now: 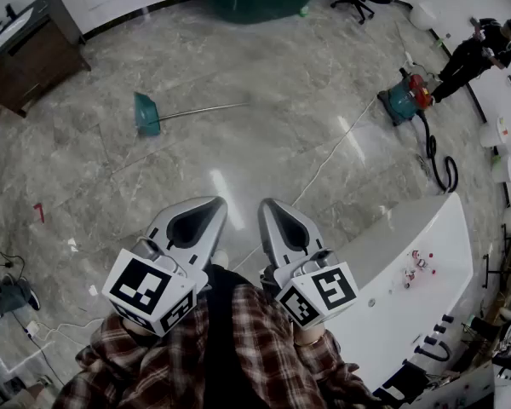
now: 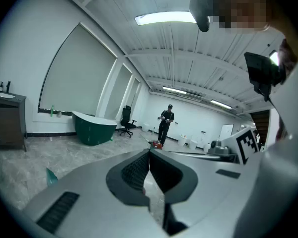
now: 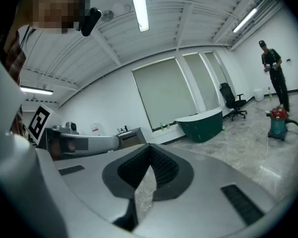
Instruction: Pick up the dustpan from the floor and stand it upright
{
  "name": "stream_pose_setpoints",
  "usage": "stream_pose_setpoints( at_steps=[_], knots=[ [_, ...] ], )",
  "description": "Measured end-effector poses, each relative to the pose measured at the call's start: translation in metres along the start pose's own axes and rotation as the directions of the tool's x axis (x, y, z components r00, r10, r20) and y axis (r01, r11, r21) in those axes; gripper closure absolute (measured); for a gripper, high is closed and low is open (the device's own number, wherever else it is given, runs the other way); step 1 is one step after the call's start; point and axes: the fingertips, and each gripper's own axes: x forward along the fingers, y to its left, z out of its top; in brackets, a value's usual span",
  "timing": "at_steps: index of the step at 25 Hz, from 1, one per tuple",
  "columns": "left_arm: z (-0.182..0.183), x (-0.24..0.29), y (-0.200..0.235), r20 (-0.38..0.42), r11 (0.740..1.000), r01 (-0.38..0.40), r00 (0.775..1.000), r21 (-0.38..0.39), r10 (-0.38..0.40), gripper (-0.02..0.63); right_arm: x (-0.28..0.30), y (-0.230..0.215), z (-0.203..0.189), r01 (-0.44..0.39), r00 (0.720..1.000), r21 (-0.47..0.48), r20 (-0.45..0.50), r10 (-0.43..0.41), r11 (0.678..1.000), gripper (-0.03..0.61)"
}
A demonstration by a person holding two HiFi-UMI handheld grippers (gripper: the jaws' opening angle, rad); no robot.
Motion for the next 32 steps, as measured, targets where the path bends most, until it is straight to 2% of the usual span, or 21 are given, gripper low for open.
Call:
stream_pose_setpoints(
  at_steps=[7, 16, 21, 25, 32],
  knots=[
    [0.016, 0.038, 0.066, -0.003, 1.000, -0.003, 1.000, -0.012, 0.003, 0.601, 0.076, -0.020, 0.011, -0.009, 1.000, -0.008, -0.015, 0.009, 1.000, 0.568],
    [0.087, 0.098, 0.166, 0.035, 1.000, 0.013, 0.999, 0.005, -0.013, 0.603, 0.200, -0.047, 0.071, -0.018, 1.000, -0.055, 0.005, 0.018, 0.998, 0.568],
    [0.110, 0.117, 0.221, 0.053, 1.000, 0.002, 0.999, 0.014, -0.003, 0.601, 0.258, -0.061, 0.085, -0.010, 1.000, -0.062, 0.016, 0.011, 0.998, 0.568],
    [0.123, 0.124, 0.256, 0.060, 1.000, -0.017, 0.998, 0.007, 0.017, 0.601, 0.285, -0.075, 0.097, 0.023, 0.999, -0.056, 0.031, -0.021, 0.998, 0.568],
    [0.138, 0.146, 0.290, 0.070, 0.999, -0.046, 0.996, -0.009, 0.046, 0.603, 0.315, -0.106, 0.111, 0.047, 0.999, -0.049, 0.023, -0.046, 0.998, 0.568]
  ],
)
